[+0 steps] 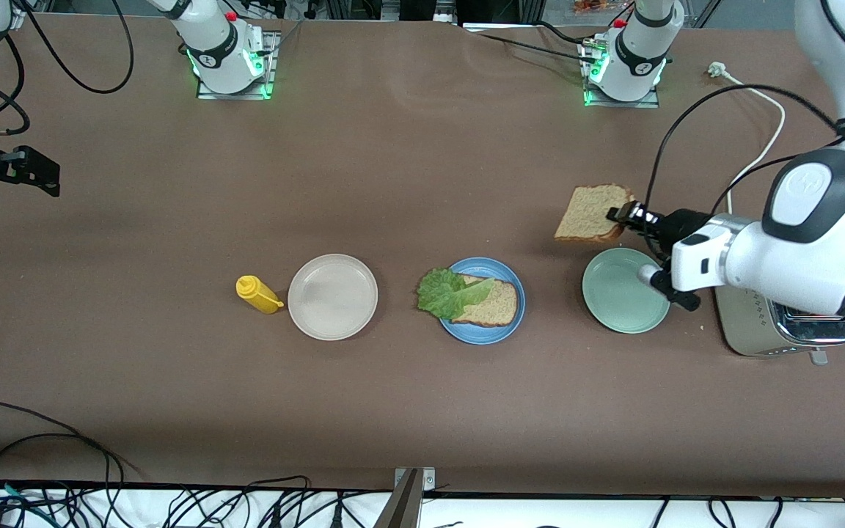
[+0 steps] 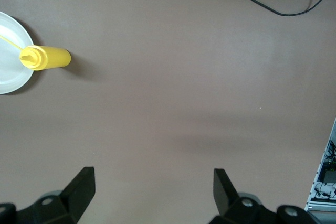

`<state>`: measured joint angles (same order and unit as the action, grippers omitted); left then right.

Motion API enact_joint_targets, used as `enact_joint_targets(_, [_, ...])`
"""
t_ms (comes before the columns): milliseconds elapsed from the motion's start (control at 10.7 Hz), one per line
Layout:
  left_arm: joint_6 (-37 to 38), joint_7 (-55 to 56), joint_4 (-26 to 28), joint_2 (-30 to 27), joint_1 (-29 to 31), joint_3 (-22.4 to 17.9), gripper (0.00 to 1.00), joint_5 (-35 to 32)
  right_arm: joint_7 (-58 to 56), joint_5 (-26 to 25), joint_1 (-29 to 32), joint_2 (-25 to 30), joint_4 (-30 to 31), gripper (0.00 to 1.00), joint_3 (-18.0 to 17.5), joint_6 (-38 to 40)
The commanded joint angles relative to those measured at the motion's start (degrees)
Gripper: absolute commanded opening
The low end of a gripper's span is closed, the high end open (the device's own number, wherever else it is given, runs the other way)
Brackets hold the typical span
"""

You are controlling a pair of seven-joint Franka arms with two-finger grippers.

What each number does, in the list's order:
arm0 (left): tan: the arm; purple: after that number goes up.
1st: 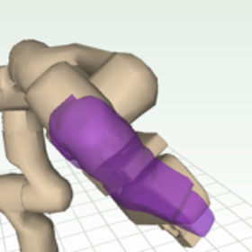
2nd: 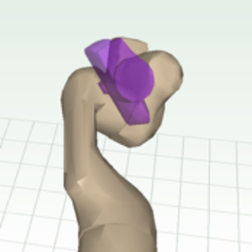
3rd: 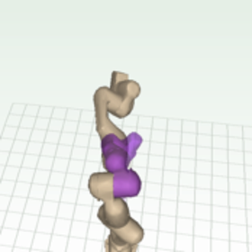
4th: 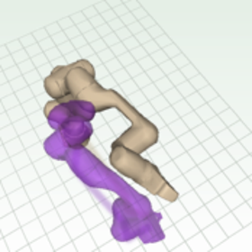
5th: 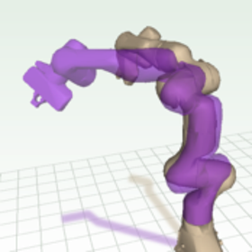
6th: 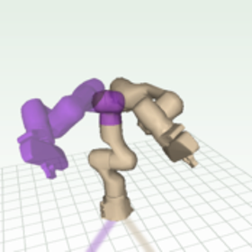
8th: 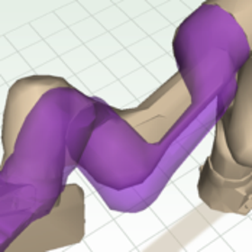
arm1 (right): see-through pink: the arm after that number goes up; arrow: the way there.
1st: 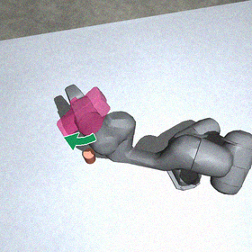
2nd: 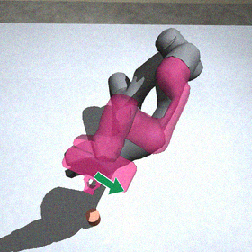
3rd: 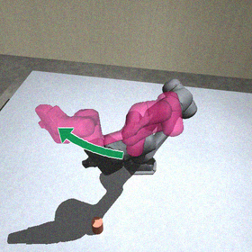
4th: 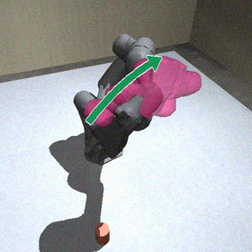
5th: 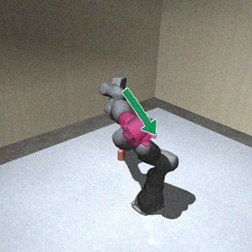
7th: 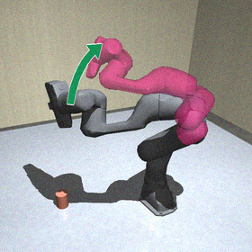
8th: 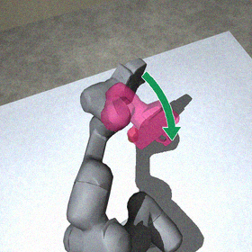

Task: Make sandwich in blue plate with both arms
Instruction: 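Carry the bread slice over the blue plate with the left gripper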

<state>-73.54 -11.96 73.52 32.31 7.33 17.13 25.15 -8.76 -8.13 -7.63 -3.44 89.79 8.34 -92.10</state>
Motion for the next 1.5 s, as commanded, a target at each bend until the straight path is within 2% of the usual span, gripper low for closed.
enact_joint_targets(0, [-7.2,-1.22,-1.28,7.3,-1.43,-0.34,0.0,10.86,0.94,-0.48,-0.1,-0.34,-1.02,1.0,-0.08,0.17])
enact_joint_targets(188, [-13.53,-1.31,-1.36,11.79,-1.79,-0.34,0.0,18.15,0.94,-0.48,-0.1,-0.34,-1.02,1.0,-0.08,0.17])
enact_joint_targets(375, [-17.94,-4.71,-0.49,14.0,-3.28,-0.34,0.0,24.75,0.94,-0.39,-0.1,-0.34,-1.02,1.0,-0.08,0.17])
enact_joint_targets(845, [-30.07,-13.15,-0.04,20.76,-6.36,-0.34,0.0,27.5,0.94,-0.39,-0.1,-0.34,-1.02,1.0,-0.08,-0.09])
enact_joint_targets(1408, [-31.49,-19.49,4.52,23.67,-6.1,-0.43,0.0,31.28,0.94,-0.48,-0.1,-0.34,-1.02,1.0,-0.08,-0.18])
